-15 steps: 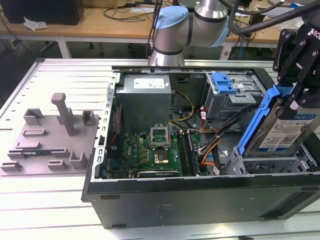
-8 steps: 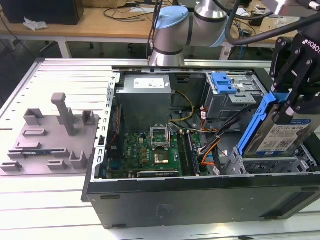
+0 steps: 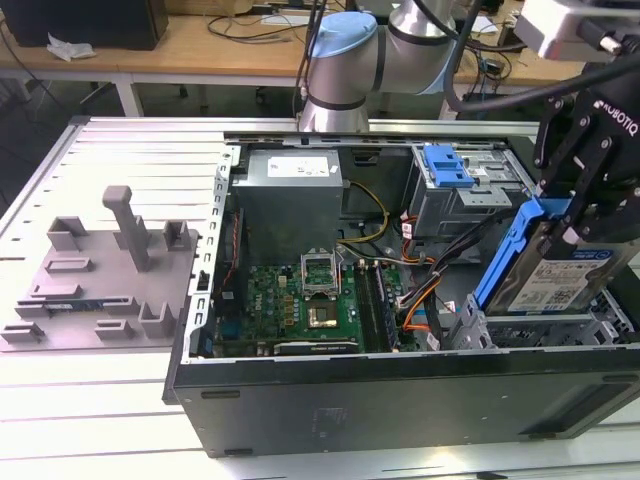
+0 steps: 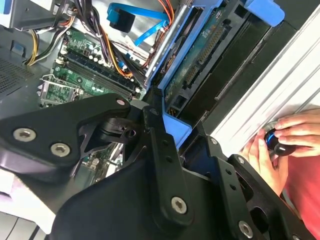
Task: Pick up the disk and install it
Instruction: 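Insert the disk into the insertion slot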
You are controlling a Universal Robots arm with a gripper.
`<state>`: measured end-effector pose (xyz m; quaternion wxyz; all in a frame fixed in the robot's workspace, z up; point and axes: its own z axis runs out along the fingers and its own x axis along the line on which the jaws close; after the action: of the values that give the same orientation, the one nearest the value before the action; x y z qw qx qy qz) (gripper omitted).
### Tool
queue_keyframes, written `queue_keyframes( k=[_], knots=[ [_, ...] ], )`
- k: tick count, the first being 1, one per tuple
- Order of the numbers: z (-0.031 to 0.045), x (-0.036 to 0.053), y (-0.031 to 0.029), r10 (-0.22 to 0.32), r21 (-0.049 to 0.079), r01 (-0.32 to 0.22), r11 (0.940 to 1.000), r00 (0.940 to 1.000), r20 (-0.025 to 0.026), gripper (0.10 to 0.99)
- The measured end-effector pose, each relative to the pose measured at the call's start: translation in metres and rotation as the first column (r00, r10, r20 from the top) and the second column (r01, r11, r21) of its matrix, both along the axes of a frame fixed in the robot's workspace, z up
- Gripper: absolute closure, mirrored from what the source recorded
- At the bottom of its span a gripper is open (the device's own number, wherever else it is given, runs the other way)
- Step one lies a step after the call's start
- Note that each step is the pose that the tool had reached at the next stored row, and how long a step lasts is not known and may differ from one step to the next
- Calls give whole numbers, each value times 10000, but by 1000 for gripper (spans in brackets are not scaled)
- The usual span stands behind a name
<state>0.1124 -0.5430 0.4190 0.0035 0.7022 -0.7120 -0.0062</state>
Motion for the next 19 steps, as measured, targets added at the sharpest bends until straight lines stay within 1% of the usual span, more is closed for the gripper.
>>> queue_keyframes(
  k=[9,10,11,12,13,14,19],
  knots=[
    [-155,1,-3,0,-1,0,10000,10000,0,722],
    [-170,1,-3,0,1,0,10000,10000,1,710],
    [-182,1,-3,0,-1,0,10000,10000,0,651],
    [-198,1,-4,0,-3,0,10000,10000,1,651],
    [-207,1,-3,0,0,0,10000,10000,0,651],
    [-212,1,-3,0,-3,0,10000,10000,1,584],
    [-213,1,-3,4,-1,-4,10000,10000,1,584]
  ],
)
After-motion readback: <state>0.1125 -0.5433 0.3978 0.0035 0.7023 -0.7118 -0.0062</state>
